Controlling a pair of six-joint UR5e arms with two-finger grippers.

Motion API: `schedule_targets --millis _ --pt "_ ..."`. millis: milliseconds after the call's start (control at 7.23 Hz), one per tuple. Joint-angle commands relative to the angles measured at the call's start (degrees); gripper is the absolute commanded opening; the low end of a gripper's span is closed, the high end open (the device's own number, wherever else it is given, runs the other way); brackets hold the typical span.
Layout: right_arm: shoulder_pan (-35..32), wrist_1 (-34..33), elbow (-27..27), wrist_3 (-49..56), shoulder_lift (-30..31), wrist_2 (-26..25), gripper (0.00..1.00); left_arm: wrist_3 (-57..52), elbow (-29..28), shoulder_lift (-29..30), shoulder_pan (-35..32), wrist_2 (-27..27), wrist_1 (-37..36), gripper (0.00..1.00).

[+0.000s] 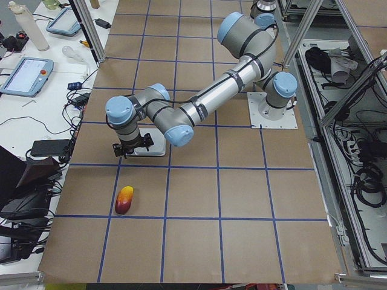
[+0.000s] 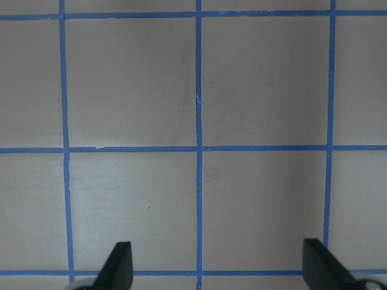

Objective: Weigh mango
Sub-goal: 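Lower the left gripper around the mango and close on it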

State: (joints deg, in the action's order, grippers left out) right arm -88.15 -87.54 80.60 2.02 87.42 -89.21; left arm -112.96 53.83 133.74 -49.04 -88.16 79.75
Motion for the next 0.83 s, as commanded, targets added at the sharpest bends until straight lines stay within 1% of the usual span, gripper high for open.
schedule_targets --millis 0,138,553,691 --pt "-0.01 0.0 0.0 0.0 0.03 0.0 1.0 -7.07 -6.96 6.16 1.4 0.1 -0.04 1.0" --pt "-0.01 0.0 0.0 0.0 -0.05 0.0 1.0 -9.97 -8.46 8.19 2.45 0.18 -0.21 1.0" --pt "-0.01 0.0 0.0 0.0 -0.05 0.0 1.0 -13.77 -14.61 13.64 3.69 0.71 -0.82 0.99" --pt "-0.01 0.0 0.0 0.0 0.03 0.0 1.0 -14.91 -15.5 15.22 3.69 0.8 -1.7 0.99"
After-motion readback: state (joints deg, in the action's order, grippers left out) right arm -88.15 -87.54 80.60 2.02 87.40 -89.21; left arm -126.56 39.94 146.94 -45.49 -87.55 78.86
